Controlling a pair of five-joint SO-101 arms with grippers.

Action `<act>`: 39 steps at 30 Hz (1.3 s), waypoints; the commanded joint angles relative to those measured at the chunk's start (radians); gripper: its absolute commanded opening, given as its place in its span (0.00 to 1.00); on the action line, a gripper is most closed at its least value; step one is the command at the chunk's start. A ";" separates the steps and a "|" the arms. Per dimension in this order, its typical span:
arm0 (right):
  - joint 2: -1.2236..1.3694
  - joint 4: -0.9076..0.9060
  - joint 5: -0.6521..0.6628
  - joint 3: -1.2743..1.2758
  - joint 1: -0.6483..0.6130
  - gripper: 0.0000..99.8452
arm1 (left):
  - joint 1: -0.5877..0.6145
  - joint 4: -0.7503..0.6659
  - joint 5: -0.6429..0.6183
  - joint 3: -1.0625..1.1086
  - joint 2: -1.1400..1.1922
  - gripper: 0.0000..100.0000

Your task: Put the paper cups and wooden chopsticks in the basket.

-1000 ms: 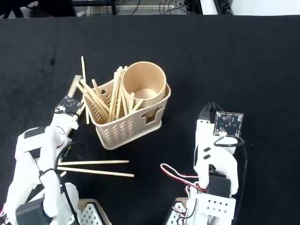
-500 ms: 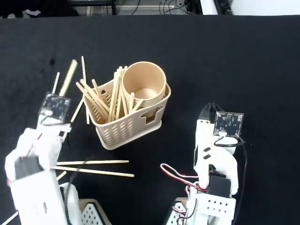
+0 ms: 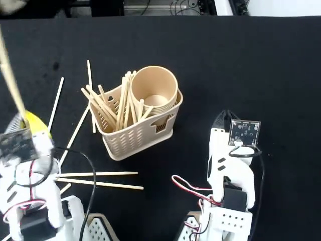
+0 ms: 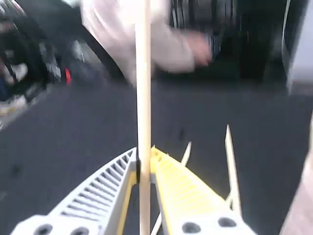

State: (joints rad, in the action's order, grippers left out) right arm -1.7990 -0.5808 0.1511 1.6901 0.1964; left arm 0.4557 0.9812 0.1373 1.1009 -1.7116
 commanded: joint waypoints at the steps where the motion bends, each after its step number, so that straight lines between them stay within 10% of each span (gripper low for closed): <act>1: -0.047 0.005 0.009 -0.012 0.009 0.01 | -0.001 -0.256 -0.245 -0.117 0.011 0.03; 15: -0.047 0.005 0.009 -0.012 0.009 0.01 | -0.478 -0.503 -0.385 -0.171 0.043 0.03; 30: -0.047 0.005 0.009 -0.012 0.009 0.01 | -0.496 -0.752 -0.391 0.271 0.121 0.03; 39: -0.047 0.005 0.009 -0.012 0.009 0.01 | -0.539 -0.568 -0.391 0.303 0.120 0.13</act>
State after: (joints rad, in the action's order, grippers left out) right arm -1.7990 -0.5808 0.1511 1.6901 0.1964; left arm -0.0322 0.3168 -0.2432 1.4032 -1.5965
